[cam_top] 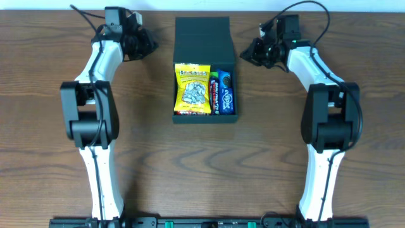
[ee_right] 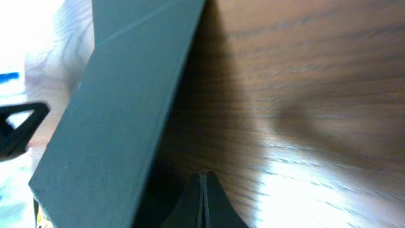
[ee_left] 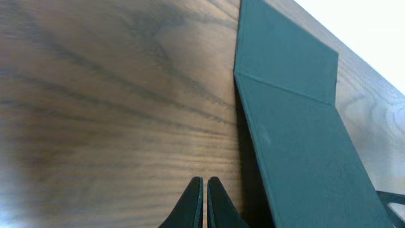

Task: Pack container
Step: 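Push the box lid closed with both grippers from behind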

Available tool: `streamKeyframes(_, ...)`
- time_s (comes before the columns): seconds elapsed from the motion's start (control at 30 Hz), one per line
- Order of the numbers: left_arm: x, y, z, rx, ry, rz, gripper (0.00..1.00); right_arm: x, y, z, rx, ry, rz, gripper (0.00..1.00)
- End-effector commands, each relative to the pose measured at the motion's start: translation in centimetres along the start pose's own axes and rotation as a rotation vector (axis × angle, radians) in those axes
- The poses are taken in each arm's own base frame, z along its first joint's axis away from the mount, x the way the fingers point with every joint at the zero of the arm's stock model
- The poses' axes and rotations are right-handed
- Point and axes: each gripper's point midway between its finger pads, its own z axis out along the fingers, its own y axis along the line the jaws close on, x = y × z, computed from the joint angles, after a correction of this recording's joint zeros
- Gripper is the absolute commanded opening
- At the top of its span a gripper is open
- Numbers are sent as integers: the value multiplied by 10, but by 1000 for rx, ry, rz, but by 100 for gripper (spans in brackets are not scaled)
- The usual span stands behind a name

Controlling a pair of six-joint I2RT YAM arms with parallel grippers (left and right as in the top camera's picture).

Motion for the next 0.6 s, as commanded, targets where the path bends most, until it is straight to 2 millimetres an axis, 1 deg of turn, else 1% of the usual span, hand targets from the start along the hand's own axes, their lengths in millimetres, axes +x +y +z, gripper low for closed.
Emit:
streamKeyframes(0.0,0,-18,15,63,43,10,6,12,5,13,-107,66,88,1)
streamKeyframes(0.13,12,-21,28,59,82,1,6,16,5,23,-131,85,113,1)
streamKeyframes(0.23,19,-22,32,44,101,-6,5,20,13,25,-176,106,103,1)
streamKeyframes(0.4,28,-26,38,46,125,-31,6,23,19,28,-184,110,86,1)
streamKeyframes(0.43,31,-28,39,55,137,-45,6,23,22,29,-193,111,80,1)
streamKeyframes(0.5,37,-34,40,88,162,-62,6,23,34,28,-248,119,53,1)
streamKeyframes(0.57,37,-36,40,93,165,-61,6,22,43,25,-297,120,27,1)
